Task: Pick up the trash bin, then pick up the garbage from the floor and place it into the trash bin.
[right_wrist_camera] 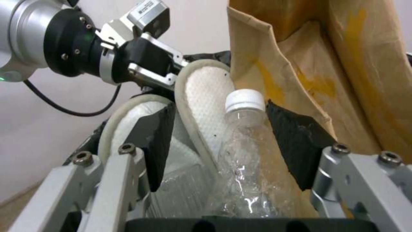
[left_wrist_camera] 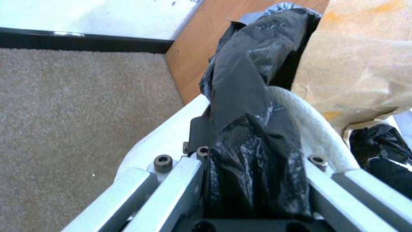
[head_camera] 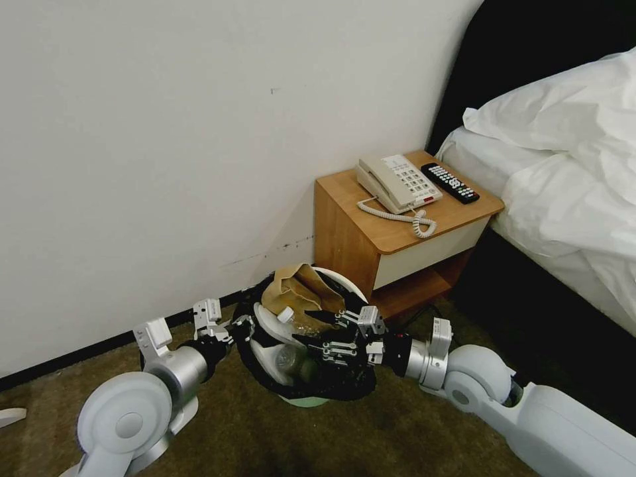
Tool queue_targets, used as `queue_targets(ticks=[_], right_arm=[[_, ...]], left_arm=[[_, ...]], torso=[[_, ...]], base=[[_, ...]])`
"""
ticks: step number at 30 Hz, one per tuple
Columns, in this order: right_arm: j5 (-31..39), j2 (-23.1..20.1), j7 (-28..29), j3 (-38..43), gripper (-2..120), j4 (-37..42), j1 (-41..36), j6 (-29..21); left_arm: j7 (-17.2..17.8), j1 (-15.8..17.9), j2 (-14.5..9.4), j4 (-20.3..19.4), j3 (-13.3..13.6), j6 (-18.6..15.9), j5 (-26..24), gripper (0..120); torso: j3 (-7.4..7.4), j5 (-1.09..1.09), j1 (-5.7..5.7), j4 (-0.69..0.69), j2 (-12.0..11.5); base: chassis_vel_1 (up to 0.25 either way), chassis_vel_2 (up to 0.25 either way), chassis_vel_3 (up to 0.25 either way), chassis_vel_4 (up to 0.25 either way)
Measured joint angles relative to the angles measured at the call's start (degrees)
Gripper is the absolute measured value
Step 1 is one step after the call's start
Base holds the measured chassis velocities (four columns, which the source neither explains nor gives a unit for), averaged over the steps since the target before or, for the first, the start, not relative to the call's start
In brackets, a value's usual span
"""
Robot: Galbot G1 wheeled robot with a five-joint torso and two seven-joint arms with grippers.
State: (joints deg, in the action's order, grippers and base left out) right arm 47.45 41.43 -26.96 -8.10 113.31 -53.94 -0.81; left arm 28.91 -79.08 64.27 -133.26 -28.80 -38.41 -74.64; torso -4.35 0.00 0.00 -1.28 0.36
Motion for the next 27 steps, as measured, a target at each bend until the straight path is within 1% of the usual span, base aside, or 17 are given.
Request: queue_targets(ticks=[5,16,27], right_arm=[[0.1,0.0,0.0,0.2,59,0.2,0.0,0.2],[2.2,-3.2,0.1,4.2,59,4.3,-0.4,0.3],[2.9,-4.5,0.5,5.3,59,6.2,-0.8,0.3]], left_arm=[[0.3,0.2,0.0,0.4,0.2,0.0,-0.1,4],[1.0,0.5,0.4,1.7,0.7,-0.1,-0.2,4],[1.4,0.3,0.7,1.8,0.5,-0.1,0.0,4]], torso=[[0.00,0.00,0.00,0.00,0.0],[0.00,0.00,0.00,-0.01,0.0],[0.00,0.00,0.00,0.00,0.0]], base=[[0.000,0.000,0.000,0.000],[0.000,0.000,0.000,0.000],[0.000,0.000,0.000,0.000]])
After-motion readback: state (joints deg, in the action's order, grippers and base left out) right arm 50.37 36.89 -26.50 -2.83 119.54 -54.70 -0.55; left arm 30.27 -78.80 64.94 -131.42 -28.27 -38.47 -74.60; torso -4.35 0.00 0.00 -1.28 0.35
